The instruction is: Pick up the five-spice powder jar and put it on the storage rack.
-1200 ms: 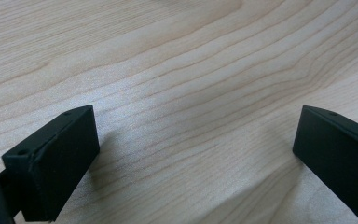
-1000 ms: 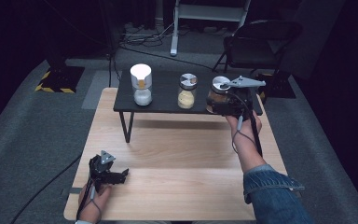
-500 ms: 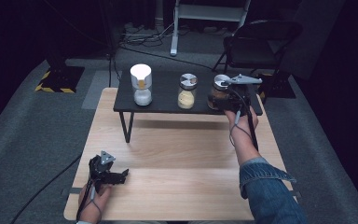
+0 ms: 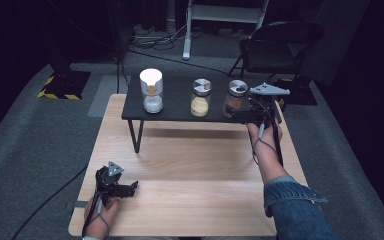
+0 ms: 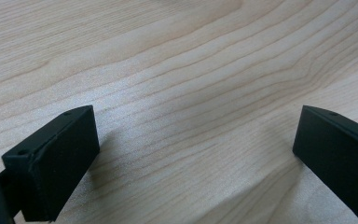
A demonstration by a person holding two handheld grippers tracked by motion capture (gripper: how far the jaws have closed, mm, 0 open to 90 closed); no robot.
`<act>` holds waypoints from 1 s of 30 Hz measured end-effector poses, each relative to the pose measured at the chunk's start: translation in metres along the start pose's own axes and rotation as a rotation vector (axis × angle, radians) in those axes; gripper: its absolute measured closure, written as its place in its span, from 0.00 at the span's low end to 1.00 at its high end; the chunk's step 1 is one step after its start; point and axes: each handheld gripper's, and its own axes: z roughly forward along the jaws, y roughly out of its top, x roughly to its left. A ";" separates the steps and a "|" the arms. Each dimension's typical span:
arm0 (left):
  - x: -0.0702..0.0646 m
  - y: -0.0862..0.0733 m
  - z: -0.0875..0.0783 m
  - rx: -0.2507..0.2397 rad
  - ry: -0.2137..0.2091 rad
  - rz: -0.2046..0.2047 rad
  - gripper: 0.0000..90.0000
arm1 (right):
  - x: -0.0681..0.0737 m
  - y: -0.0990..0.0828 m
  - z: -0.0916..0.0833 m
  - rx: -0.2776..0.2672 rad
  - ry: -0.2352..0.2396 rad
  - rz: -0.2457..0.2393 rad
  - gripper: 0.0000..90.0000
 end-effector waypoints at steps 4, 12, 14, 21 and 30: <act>0.000 0.000 0.000 0.000 0.000 0.000 0.00 | -0.001 -0.009 -0.012 -0.016 0.004 0.000 0.07; 0.000 0.000 0.000 0.000 0.000 0.000 0.00 | 0.000 -0.027 -0.027 -0.032 0.021 -0.004 0.07; 0.000 0.000 0.000 0.002 0.001 -0.003 0.00 | 0.000 -0.031 -0.028 -0.030 0.027 -0.004 0.07; 0.000 0.000 0.000 0.002 0.001 -0.003 0.00 | -0.001 -0.051 -0.030 -0.012 0.031 0.010 0.07; -0.001 0.001 0.000 0.002 0.002 -0.007 0.00 | -0.004 -0.082 -0.030 0.027 0.018 0.013 0.05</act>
